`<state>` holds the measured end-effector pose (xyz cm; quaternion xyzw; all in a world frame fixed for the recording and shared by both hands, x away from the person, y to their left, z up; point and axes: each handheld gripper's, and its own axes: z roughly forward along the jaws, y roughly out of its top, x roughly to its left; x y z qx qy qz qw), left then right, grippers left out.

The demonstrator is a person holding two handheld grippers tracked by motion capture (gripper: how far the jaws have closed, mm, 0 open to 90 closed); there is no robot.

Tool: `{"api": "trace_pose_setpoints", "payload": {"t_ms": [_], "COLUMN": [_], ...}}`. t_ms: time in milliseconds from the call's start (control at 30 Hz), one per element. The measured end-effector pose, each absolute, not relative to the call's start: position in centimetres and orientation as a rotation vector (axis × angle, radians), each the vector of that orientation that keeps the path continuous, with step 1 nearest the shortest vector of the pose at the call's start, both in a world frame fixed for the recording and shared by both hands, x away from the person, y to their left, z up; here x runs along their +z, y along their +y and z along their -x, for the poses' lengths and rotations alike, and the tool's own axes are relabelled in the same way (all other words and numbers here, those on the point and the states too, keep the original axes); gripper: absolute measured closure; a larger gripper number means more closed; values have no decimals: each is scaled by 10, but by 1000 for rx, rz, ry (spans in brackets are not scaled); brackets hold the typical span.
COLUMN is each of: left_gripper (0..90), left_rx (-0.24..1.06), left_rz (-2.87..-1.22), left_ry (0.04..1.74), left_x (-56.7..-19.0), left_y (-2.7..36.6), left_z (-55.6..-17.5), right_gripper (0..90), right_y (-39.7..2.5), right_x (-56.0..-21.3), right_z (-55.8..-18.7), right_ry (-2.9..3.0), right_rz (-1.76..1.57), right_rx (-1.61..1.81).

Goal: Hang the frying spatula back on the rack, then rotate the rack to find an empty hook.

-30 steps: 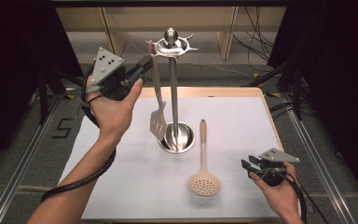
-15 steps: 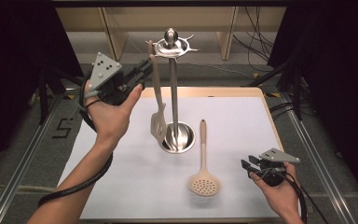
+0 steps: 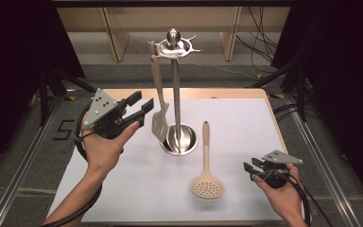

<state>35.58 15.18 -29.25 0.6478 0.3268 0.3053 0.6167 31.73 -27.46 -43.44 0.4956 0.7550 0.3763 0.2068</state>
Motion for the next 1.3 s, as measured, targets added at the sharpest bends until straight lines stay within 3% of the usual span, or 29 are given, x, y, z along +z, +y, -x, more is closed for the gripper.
{"api": "trace_pose_setpoints", "payload": {"t_ms": [433, 1300], "left_gripper": [506, 481], "left_rx": [663, 642], "left_rz": [-1516, -1514], "left_ry": [816, 838], "left_x": [-323, -328], "left_y": [162, 164], "left_z": [-359, -359], "right_gripper": [607, 603], "right_y": [-274, -265], "right_x": [-435, -436], "right_z": [-321, -319], "right_ry": [2105, 2163], "right_rz": [-1412, -1380], "right_rx": [1041, 1039]}}
